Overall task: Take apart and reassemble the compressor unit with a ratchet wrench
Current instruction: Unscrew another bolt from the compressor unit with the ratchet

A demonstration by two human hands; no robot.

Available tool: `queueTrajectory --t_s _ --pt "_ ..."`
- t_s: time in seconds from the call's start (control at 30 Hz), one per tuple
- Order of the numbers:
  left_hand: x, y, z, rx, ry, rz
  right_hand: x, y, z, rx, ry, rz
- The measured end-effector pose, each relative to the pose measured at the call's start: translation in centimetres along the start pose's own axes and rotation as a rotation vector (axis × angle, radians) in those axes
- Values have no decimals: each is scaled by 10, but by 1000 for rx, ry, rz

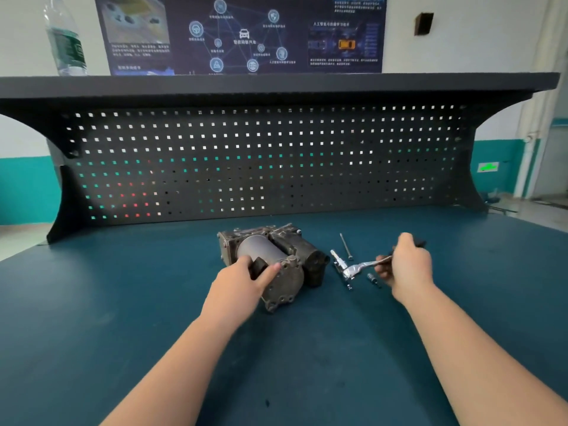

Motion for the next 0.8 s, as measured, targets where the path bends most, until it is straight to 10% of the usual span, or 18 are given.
queueTrajectory --t_s 0.23,0.8 --pt "6 1 -4 -112 42 -87 74 44 -15 -89 84 -369" --pt "-11 0 0 -132 -161 108 59 42 -27 -244 220 -203"
Point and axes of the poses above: each hand's wrist, its own y-axis towards the middle knuckle, its own x-axis out of the back of the hand, z = x × y, the point moved 10 cm from there along y, towards the middle knuckle, and after that the axes turned 4 degrees about y, right-handed, at the moved point
